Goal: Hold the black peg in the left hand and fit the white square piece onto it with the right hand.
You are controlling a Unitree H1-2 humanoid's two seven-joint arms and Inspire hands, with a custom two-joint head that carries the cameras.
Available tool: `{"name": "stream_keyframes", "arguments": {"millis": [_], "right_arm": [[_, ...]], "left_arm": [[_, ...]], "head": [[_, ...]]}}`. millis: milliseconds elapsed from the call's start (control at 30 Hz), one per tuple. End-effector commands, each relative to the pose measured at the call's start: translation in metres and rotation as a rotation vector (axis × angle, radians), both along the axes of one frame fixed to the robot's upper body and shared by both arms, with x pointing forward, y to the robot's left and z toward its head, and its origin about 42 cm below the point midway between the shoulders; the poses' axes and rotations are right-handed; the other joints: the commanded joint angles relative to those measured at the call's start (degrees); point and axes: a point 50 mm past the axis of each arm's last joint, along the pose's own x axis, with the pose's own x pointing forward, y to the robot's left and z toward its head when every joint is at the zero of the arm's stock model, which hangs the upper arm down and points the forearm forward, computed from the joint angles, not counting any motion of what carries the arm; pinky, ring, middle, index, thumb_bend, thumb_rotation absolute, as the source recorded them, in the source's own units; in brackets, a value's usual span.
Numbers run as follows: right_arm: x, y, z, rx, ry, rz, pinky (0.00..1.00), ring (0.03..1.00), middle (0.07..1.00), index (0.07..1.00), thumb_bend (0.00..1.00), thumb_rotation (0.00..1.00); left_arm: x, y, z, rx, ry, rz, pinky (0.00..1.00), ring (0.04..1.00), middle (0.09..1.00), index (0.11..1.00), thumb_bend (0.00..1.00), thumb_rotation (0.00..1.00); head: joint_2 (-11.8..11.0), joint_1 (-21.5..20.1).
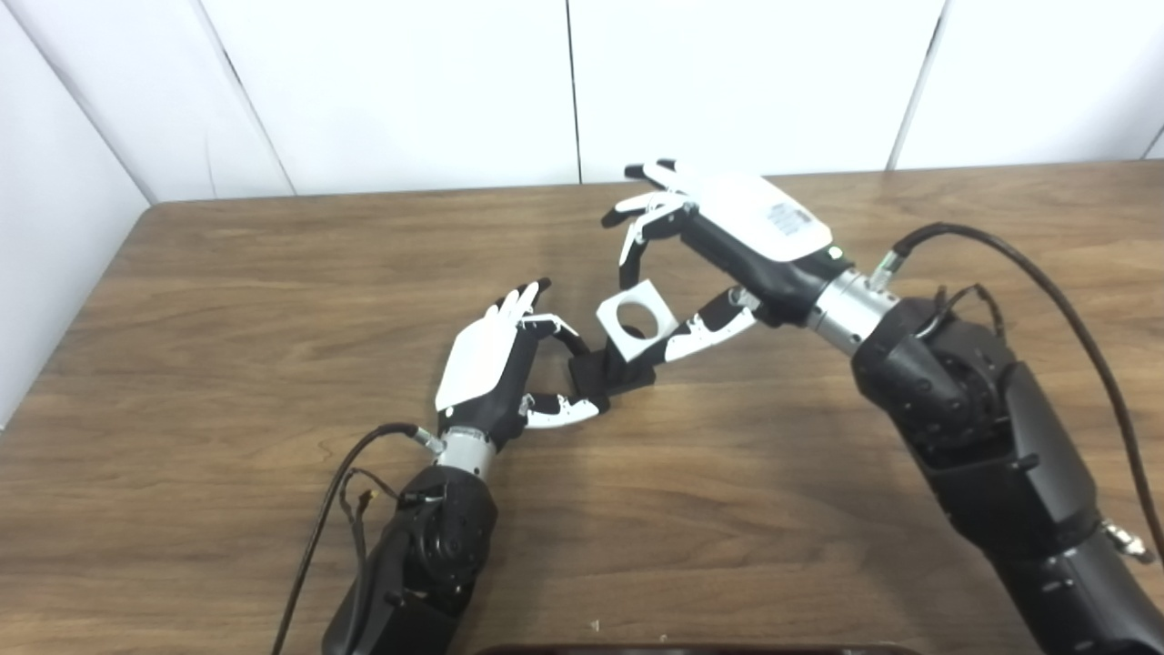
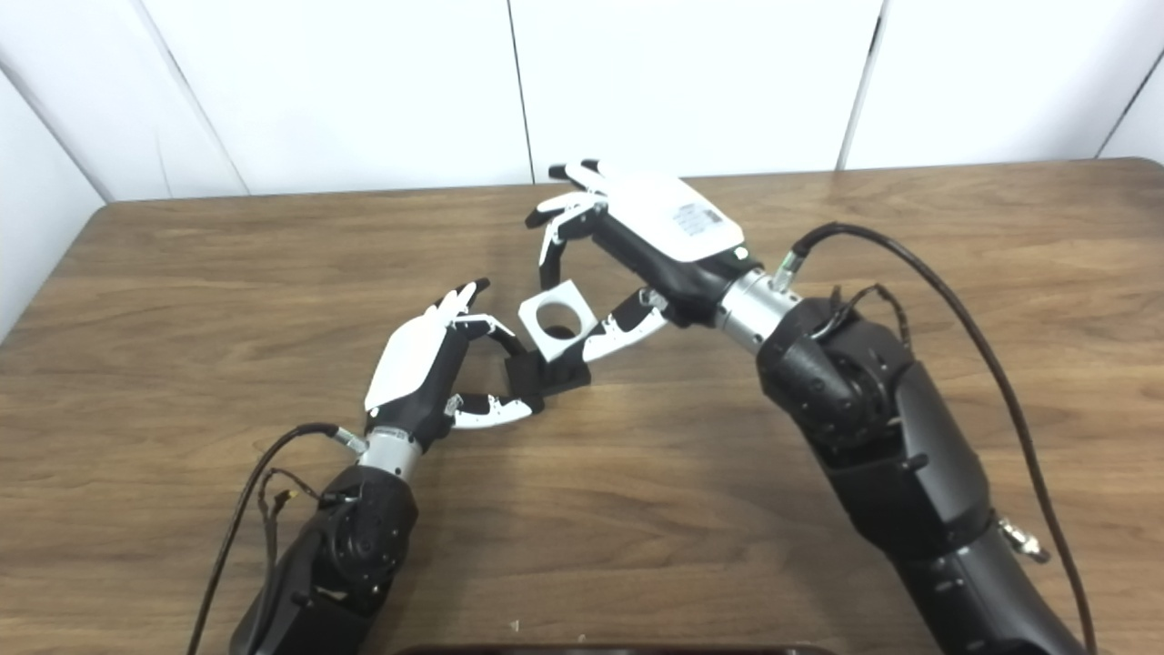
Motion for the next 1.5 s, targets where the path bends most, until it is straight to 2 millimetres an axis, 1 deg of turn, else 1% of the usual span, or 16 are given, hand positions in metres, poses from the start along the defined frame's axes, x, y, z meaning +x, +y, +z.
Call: {"name": "stream_keyframes", "arguments": {"millis": [0,233,367,533,900,1100,1467], "right_arm": [[0.005,0.004,0.015,0.018,-0.051,-0.001,1.00,0.968,0.818,0.481,0.52,0.14],[0.012,0.006,0.001,0.016,-0.023,-0.022,1.00,0.953,0.814,0.481,0.52,0.14],[0.014,0.006,-0.003,0.010,-0.009,-0.027,1.00,0.956,0.817,0.481,0.52,0.14],[0.015,0.007,-0.005,0.008,0.001,-0.033,1.00,0.967,0.822,0.481,0.52,0.14],[0.018,0.007,-0.007,0.029,-0.007,-0.040,1.00,0.954,0.816,0.481,0.52,0.14],[0.018,0.013,-0.012,0.057,0.009,-0.038,1.00,0.953,0.818,0.481,0.52,0.14],[0.023,0.021,-0.015,0.104,0.024,-0.043,1.00,0.957,0.818,0.480,0.52,0.14]], "left_arm": [[-0.002,0.004,-0.013,0.074,0.078,0.014,1.00,1.000,0.990,0.492,0.52,0.09],[-0.004,0.004,-0.014,0.070,0.083,0.016,1.00,1.000,0.991,0.492,0.52,0.08],[-0.004,0.005,-0.015,0.070,0.089,0.016,1.00,1.000,0.992,0.492,0.52,0.09],[-0.006,0.006,-0.016,0.075,0.086,0.016,1.00,1.000,0.989,0.492,0.52,0.09],[-0.007,0.005,-0.018,0.067,0.088,0.013,1.00,1.000,0.987,0.492,0.52,0.09],[-0.008,0.003,-0.020,0.067,0.087,0.012,1.00,1.000,0.985,0.491,0.52,0.09],[-0.008,0.001,-0.019,0.066,0.082,0.009,1.00,1.000,0.983,0.491,0.52,0.09]], "head": [[0.07,0.13],[-0.07,0.38],[-0.15,0.34],[-0.22,0.33],[-0.09,0.23],[-0.06,0.47],[0.05,0.44]]}}
